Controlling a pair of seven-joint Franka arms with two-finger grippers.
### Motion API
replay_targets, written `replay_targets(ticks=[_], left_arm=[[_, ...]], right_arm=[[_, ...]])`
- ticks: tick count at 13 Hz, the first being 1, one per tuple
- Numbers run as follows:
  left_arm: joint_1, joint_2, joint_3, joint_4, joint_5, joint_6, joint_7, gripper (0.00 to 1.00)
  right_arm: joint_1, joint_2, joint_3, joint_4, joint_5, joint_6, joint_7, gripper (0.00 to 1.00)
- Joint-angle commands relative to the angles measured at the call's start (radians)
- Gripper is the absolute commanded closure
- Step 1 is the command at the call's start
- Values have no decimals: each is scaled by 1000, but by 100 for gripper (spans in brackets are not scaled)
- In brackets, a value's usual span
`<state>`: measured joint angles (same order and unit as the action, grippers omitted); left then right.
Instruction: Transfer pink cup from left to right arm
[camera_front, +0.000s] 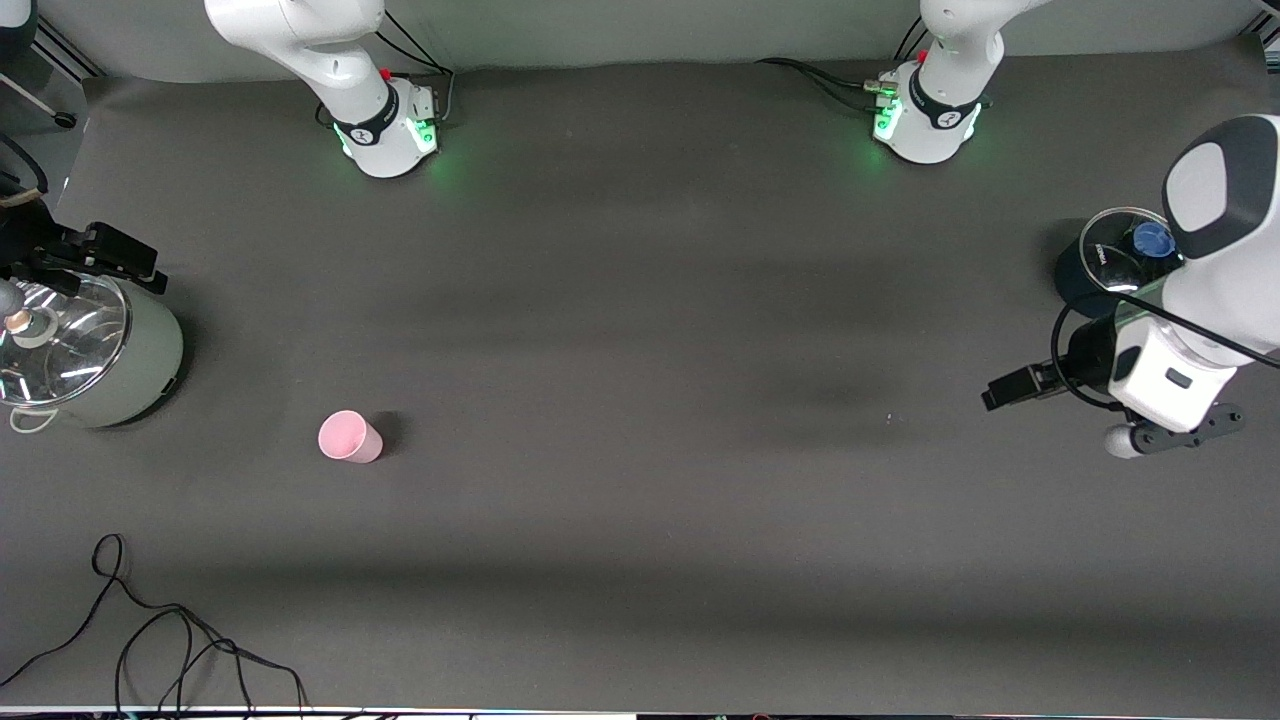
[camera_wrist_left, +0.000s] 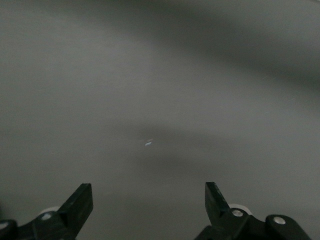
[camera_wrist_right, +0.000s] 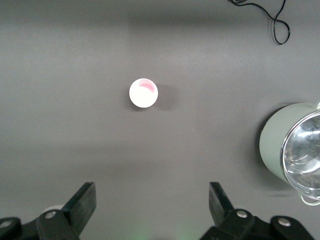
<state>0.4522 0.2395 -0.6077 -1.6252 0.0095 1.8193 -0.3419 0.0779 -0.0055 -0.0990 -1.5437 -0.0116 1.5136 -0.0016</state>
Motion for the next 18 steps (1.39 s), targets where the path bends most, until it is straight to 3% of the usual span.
replay_targets(ticks=[1, 7, 9, 13, 14, 18], left_arm=[[-3, -25, 9, 24, 66, -116, 124, 0], [0, -84, 32, 62, 92, -264, 293, 0], [-103, -114, 148, 61, 83, -273, 305, 0], [-467, -144, 524, 54, 12, -291, 305, 0], [-524, -147, 581, 54, 3, -293, 305, 0], [-534, -148, 597, 64, 0, -305, 307, 0]], right_arm=[[-1, 16, -1, 28, 10, -1, -15, 0], [-1, 16, -1, 30, 10, -1, -15, 0], [-1, 16, -1, 30, 10, -1, -15, 0], [-1, 18, -1, 30, 10, -1, -15, 0], [-1, 18, -1, 30, 10, -1, -15, 0], [-1, 18, -1, 30, 10, -1, -15, 0]])
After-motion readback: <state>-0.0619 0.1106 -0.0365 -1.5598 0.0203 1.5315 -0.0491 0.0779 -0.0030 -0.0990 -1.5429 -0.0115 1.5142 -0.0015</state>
